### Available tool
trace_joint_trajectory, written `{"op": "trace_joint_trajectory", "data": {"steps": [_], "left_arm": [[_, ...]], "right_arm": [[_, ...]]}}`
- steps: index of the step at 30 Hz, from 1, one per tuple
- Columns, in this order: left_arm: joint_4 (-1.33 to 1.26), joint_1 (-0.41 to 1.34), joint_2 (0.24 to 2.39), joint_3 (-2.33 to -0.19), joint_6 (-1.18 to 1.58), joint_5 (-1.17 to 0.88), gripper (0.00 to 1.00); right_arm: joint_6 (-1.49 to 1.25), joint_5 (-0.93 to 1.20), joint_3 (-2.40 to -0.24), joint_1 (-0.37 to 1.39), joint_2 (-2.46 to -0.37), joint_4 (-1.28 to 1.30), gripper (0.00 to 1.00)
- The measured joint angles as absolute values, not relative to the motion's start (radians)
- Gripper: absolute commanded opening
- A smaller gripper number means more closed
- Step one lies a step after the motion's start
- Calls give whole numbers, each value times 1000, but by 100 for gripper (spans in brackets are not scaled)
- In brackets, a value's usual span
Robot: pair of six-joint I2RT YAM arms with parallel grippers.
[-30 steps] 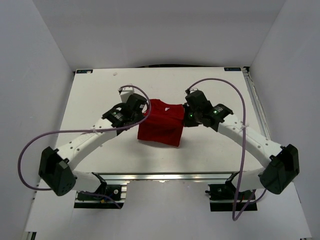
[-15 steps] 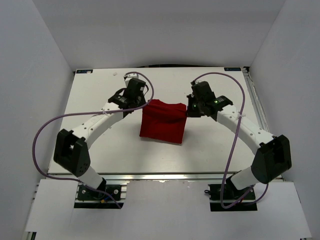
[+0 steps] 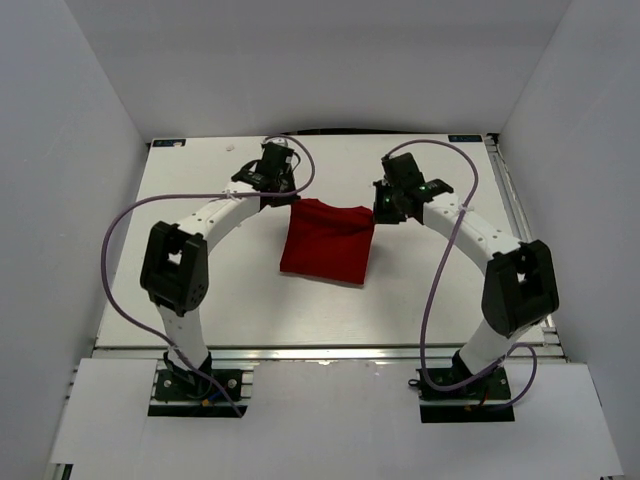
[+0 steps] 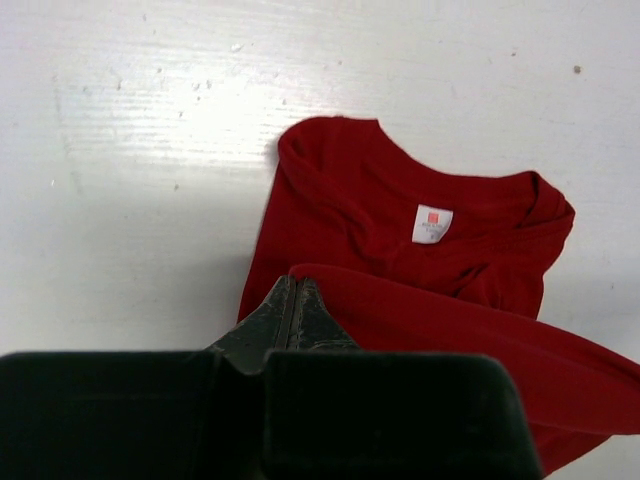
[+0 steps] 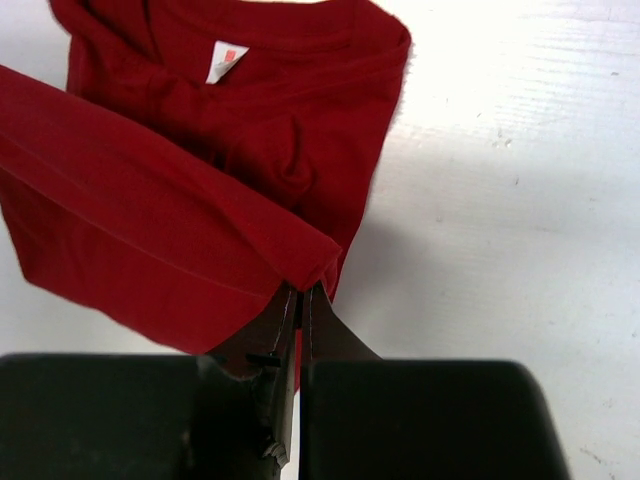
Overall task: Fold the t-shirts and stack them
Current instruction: Fold the long partially folded tshirt into a neat square
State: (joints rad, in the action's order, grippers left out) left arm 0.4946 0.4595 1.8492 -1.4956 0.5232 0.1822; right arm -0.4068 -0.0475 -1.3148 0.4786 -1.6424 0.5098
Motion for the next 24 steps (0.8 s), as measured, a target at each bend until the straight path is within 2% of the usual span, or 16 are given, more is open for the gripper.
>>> {"op": "trace_joint_trajectory", "data": {"steps": [20,22,23,24], "left_arm": [[480,381,2168,-1731,439,77,0],[482,380,2198,-1760,432,71,5],[485,379,2216,-1781,427,70,13],[487,377,2236,-1805,422,69,20]], "right_arm": [[-381,-7,-1488,403,-1953,415,0],[-381,-8,-1514,394,-1985,415,0],[-380,-12,-1531,390,-2003,413,0],[-380,-15,-1550,385,-2022,409,7]]}}
